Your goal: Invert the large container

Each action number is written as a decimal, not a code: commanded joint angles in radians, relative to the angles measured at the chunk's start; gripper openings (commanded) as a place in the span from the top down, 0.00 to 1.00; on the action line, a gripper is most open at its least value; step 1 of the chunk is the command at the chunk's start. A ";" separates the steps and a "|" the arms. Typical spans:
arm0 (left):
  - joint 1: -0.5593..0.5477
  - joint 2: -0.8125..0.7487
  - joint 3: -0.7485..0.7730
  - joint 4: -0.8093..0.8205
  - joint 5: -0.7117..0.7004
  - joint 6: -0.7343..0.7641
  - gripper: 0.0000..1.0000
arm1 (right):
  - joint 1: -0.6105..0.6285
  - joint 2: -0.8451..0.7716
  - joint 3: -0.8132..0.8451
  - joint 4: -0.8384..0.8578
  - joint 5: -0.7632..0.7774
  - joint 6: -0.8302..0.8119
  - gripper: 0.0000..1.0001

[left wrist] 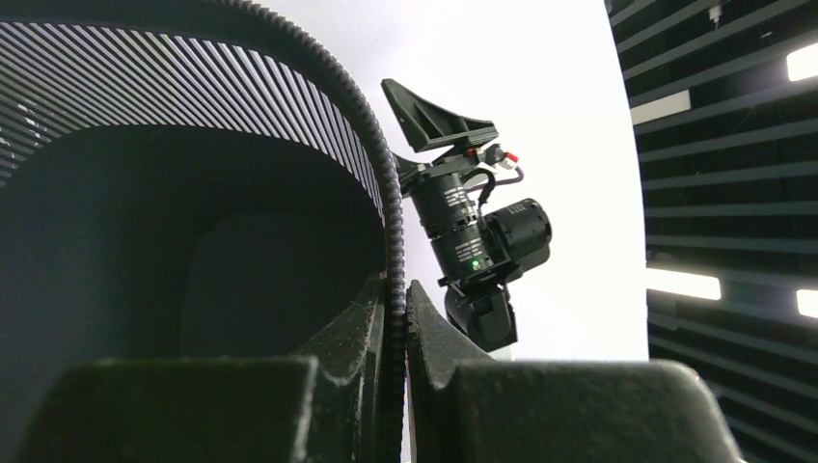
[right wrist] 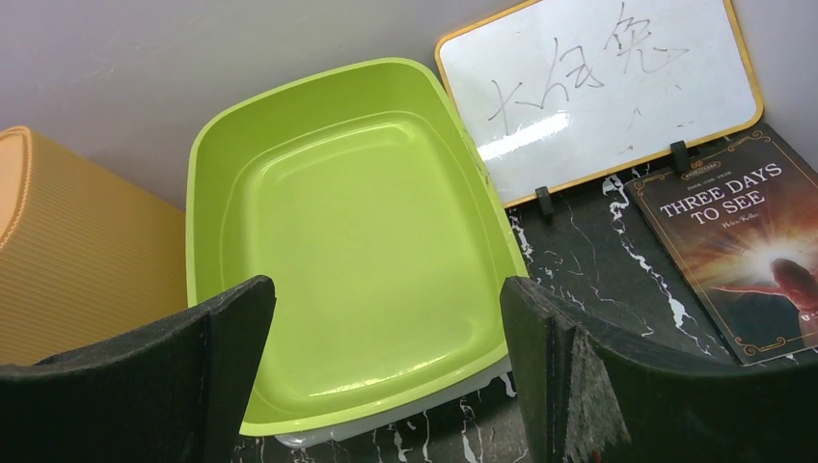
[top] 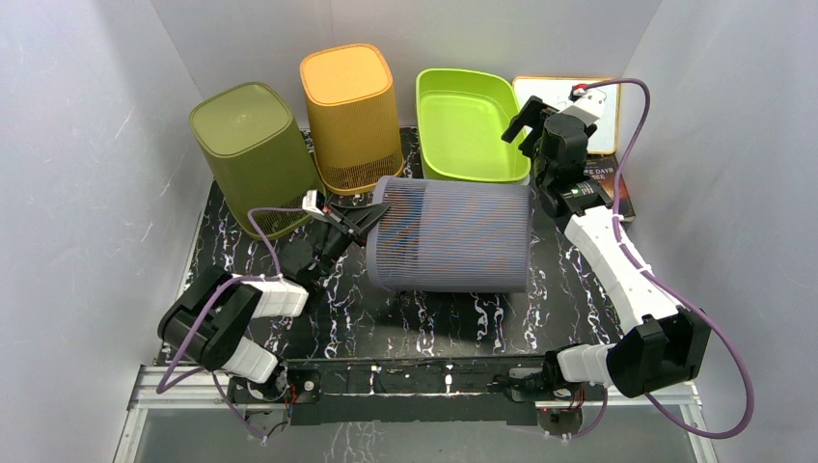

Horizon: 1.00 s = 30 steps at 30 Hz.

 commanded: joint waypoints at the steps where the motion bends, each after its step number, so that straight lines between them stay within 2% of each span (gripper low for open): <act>1: 0.047 -0.088 -0.059 0.212 0.037 -0.080 1.00 | -0.008 -0.012 -0.004 0.072 -0.008 0.010 0.14; 11: 0.197 -0.163 -0.320 0.213 0.111 -0.050 1.00 | -0.009 -0.021 -0.024 0.072 -0.021 0.011 0.14; 24: 0.327 -0.139 -0.487 0.212 0.183 0.018 1.00 | -0.007 -0.037 -0.053 0.064 -0.039 -0.010 0.13; 28: 0.369 -0.111 -0.525 0.201 0.209 0.053 0.92 | -0.008 -0.047 -0.078 0.062 -0.039 -0.017 0.13; 30: 0.384 -0.119 -0.527 0.160 0.232 0.081 0.82 | -0.009 -0.054 -0.092 0.062 -0.042 -0.016 0.13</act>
